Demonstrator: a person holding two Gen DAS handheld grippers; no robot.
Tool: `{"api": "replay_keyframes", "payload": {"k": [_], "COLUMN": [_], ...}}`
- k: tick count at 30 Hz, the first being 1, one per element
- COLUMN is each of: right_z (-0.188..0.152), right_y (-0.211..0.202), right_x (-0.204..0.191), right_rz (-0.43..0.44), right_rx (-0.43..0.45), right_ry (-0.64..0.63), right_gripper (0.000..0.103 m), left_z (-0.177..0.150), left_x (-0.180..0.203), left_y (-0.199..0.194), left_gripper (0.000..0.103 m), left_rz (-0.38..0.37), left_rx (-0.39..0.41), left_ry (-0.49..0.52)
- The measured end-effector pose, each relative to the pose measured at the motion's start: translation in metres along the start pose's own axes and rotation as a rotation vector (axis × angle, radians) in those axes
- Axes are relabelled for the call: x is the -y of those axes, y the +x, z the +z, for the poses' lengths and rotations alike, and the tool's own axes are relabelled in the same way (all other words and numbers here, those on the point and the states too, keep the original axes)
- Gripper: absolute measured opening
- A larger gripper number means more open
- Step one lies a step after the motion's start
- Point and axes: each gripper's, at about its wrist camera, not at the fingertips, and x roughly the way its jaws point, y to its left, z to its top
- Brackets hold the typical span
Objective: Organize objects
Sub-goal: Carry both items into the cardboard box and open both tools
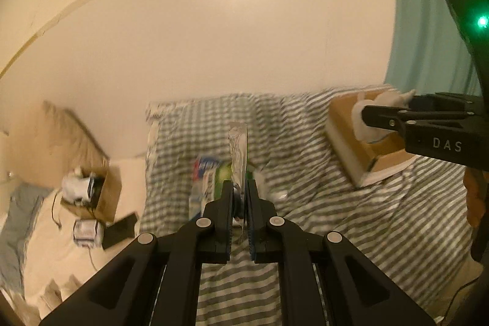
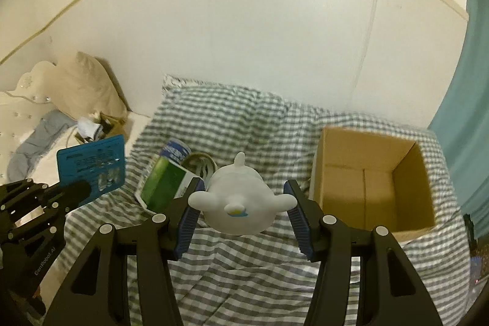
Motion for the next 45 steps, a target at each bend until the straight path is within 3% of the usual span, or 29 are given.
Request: {"api": "replay_keyframes", "payload": {"k": [7, 13, 16, 21, 30, 38, 45], "right_z": [0.04, 0.059, 0.066, 0.067, 0.048, 0.015, 0.0], "right_y": [-0.053, -0.069, -0.059, -0.025, 0.041, 0.103, 0.113], "right_x": [0.041, 0.088, 0.105, 0.141, 0.214, 0.26, 0.274], "right_rz": [-0.007, -0.026, -0.019, -0.098, -0.142, -0.15, -0.14], "right_rx": [0.034, 0.036, 0.021, -0.034, -0.144, -0.259, -0.263], "right_ry": [-0.023, -0.006, 0.009, -0.006, 0.11, 0.129, 0.146], "right_gripper": [0.054, 0.054, 0.054, 0.054, 0.054, 0.054, 0.054], "left_z": [0.054, 0.092, 0.103, 0.108, 0.091, 0.08, 0.073], "left_x": [0.046, 0.093, 0.124, 0.164, 0.223, 0.244, 0.248], "left_y": [-0.019, -0.008, 0.006, 0.046, 0.123, 0.174, 0.195], "left_gripper": [0.008, 0.008, 0.008, 0.008, 0.008, 0.008, 0.01], "left_rz": [-0.094, -0.151, -0.166, -0.217, -0.293, -0.317, -0.357], "left_rx": [0.062, 0.08, 0.069, 0.029, -0.051, -0.13, -0.196], "left_ry": [0.028, 0.054, 0.093, 0.119, 0.177, 0.168, 0.12]}}
